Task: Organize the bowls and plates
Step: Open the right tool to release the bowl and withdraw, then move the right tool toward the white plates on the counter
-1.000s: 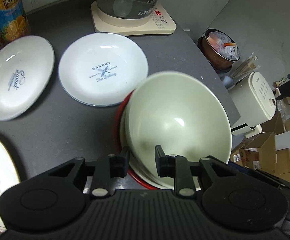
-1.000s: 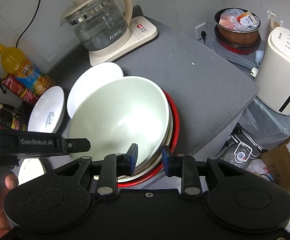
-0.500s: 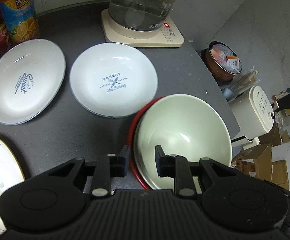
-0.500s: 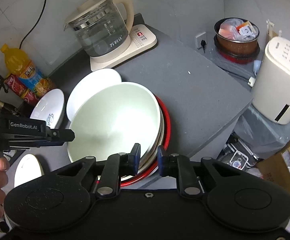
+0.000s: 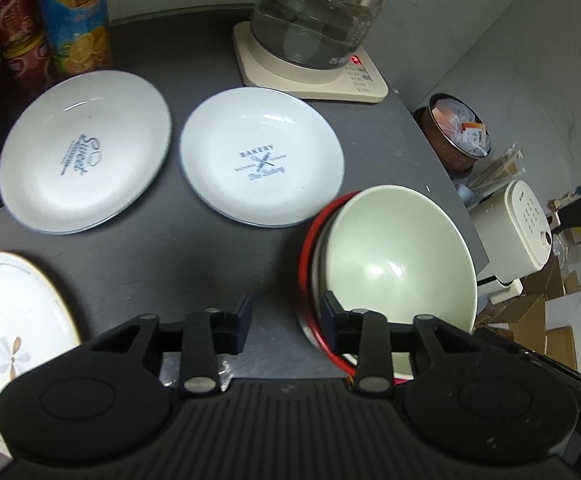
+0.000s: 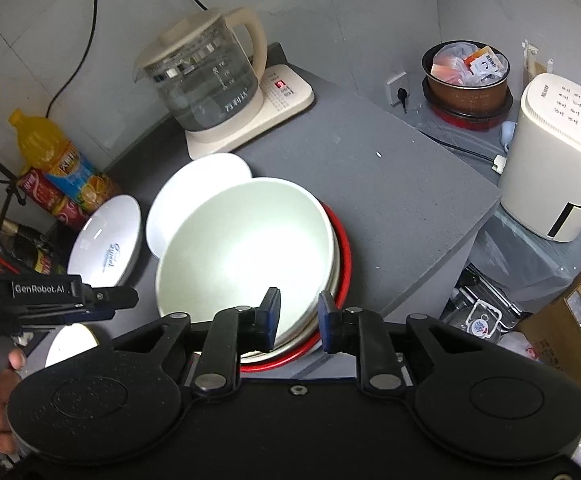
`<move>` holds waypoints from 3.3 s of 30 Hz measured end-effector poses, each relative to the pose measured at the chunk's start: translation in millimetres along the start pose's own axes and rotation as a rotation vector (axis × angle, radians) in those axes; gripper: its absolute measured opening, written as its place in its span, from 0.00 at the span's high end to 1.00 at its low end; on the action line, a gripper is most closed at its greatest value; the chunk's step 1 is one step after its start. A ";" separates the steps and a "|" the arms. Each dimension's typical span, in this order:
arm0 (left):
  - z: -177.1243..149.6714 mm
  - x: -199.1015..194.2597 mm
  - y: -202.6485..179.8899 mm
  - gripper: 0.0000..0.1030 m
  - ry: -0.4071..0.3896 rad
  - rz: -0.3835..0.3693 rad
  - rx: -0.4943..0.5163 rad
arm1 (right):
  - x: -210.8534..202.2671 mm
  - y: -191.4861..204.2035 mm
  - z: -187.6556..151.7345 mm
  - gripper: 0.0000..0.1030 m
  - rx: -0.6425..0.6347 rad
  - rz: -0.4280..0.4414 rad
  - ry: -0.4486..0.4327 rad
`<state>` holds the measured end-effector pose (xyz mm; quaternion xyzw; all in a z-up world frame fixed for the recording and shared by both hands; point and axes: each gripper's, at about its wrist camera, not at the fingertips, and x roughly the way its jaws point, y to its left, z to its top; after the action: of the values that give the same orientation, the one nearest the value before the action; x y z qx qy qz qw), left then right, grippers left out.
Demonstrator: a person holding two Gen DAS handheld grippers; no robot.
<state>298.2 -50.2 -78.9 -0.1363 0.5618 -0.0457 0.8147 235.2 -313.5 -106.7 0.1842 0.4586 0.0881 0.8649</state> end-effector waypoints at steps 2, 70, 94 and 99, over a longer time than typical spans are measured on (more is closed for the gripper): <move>-0.9 -3.2 5.0 0.56 -0.009 -0.003 -0.011 | -2.0 3.7 1.0 0.68 -0.004 0.008 -0.003; -44.5 -33.1 72.9 0.22 -0.163 0.419 -0.795 | 122.1 192.9 68.9 0.12 -1.060 0.484 0.322; -19.8 -30.1 151.6 0.25 -0.180 0.331 -0.764 | 175.7 232.5 76.8 0.29 -0.911 0.301 0.276; -8.3 -27.0 176.3 0.28 -0.213 0.326 -0.724 | 197.0 238.5 80.0 0.41 -0.874 0.276 0.265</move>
<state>266.7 123.5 -105.5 -0.3274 0.4682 0.2991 0.7643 416.3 -50.6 -120.4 -0.1506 0.4562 0.4098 0.7754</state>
